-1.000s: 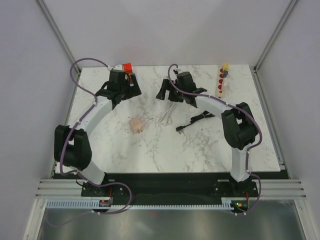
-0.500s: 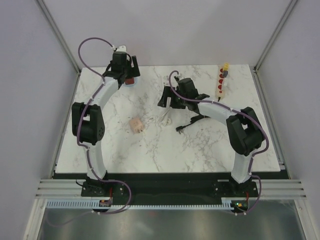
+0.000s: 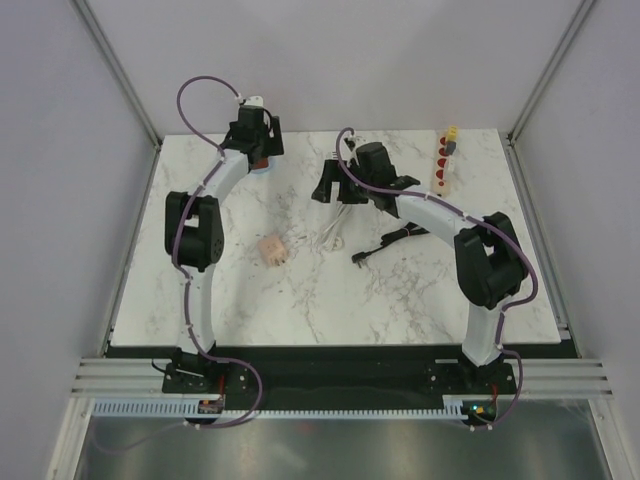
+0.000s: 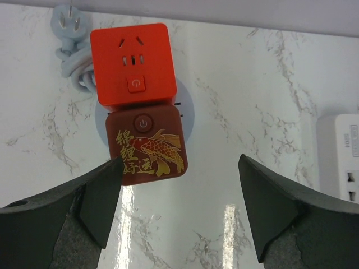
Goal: Pull the plug off the socket
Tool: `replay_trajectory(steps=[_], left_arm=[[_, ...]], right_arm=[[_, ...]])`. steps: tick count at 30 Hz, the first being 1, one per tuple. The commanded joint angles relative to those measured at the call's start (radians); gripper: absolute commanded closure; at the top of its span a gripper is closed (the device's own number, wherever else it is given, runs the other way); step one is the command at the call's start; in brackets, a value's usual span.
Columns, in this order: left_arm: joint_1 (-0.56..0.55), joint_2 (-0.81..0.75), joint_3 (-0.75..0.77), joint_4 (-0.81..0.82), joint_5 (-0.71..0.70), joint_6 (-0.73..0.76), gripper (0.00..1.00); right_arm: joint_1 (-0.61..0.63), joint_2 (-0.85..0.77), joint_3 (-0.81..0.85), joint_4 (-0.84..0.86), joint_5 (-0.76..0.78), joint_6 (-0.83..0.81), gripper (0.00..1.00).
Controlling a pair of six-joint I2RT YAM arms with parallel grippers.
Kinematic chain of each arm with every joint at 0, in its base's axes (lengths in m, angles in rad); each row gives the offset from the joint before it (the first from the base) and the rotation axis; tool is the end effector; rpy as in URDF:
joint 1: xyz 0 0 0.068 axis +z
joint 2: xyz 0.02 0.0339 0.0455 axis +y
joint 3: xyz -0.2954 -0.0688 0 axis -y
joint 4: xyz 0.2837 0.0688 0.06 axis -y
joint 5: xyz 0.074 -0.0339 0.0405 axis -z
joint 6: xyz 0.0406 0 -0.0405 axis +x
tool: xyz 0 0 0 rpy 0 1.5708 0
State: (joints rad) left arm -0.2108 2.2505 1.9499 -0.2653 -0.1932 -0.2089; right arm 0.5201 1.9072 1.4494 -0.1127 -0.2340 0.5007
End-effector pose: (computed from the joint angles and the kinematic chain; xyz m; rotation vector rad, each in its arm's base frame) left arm 0.5791 -0.1159 0.2555 -0.1110 2.1223 -0.0418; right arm 0.4240 0.2537 0.2595 -0.1657 2.2393 0.8280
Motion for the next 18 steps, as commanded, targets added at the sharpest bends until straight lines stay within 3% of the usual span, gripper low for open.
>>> replay_trajectory(steps=[1,11,18], left_arm=[[0.004,0.041,0.06,-0.008,-0.055,0.026,0.09],[0.005,0.09,0.073,-0.003,-0.1,0.077,0.19],[0.005,0.104,0.064,0.005,-0.147,0.095,0.07]], right_arm=[[-0.028,0.021,0.02,-0.002,-0.022,-0.025,0.02],[-0.04,0.029,0.005,0.002,-0.036,-0.011,0.02],[-0.038,0.021,0.003,-0.005,-0.033,-0.005,0.02]])
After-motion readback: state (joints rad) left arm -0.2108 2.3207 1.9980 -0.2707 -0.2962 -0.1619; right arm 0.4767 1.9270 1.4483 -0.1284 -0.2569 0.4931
